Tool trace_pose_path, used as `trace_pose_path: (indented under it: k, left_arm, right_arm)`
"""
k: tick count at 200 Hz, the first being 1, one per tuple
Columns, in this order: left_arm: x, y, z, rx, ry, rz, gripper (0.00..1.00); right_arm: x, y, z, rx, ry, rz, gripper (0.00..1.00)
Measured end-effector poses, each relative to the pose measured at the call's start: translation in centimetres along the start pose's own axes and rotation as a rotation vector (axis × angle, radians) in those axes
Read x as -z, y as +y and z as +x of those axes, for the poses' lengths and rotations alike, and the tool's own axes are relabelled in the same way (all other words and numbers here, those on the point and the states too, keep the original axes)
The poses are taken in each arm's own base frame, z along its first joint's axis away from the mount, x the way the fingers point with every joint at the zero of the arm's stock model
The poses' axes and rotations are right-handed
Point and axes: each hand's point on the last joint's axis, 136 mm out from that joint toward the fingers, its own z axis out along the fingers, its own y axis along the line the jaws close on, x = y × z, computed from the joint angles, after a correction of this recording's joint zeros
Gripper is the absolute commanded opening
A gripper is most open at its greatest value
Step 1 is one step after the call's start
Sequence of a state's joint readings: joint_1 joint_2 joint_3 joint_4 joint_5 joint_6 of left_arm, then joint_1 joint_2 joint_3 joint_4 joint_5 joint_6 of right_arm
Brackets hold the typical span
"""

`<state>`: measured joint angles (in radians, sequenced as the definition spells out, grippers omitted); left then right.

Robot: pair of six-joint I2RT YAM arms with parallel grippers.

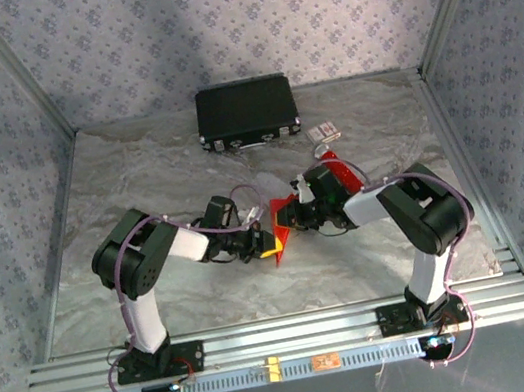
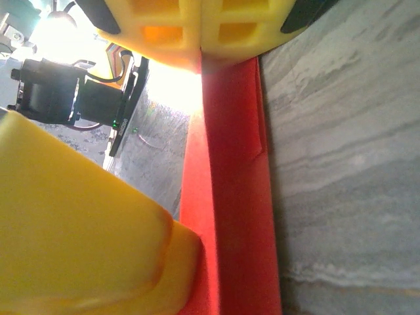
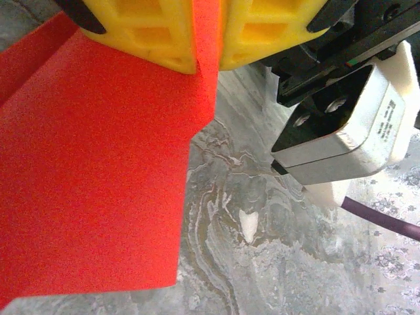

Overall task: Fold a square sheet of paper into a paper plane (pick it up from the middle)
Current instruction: Fold the wing for the fifth time at the center of the table.

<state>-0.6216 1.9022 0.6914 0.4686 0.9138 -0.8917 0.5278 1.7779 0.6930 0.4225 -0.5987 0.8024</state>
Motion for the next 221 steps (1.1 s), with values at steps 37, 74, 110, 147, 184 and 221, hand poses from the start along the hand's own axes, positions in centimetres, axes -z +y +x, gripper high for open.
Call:
trace_pose_path:
  k: [37, 74, 110, 147, 184, 221]
  left_arm:
    - [0.00, 0.01, 0.01, 0.000, 0.000, 0.000, 0.00]
    - [0.00, 0.04, 0.03, -0.005, 0.001, -0.001, 0.07]
    - [0.12, -0.14, 0.14, -0.022, 0.005, 0.001, 0.13]
    - [0.34, -0.07, 0.29, -0.035, 0.003, -0.017, 0.08]
    - [0.42, 0.39, 0.50, -0.051, 0.008, -0.037, 0.01]
    - [0.48, 0.32, 0.57, -0.064, 0.014, -0.039, 0.11]
  right_arm:
    - [-0.19, -0.48, 0.11, -0.008, 0.004, 0.011, 0.17]
    - [-0.37, -0.65, 0.08, -0.015, 0.011, 0.014, 0.17]
    - [-0.47, -0.76, 0.09, -0.024, 0.020, 0.023, 0.17]
    - [-0.48, -0.79, 0.10, -0.027, 0.023, 0.027, 0.17]
    - [-0.52, -0.81, 0.09, -0.030, 0.025, 0.029, 0.17]
    - [-0.61, -0.82, 0.08, -0.033, 0.030, 0.030, 0.17]
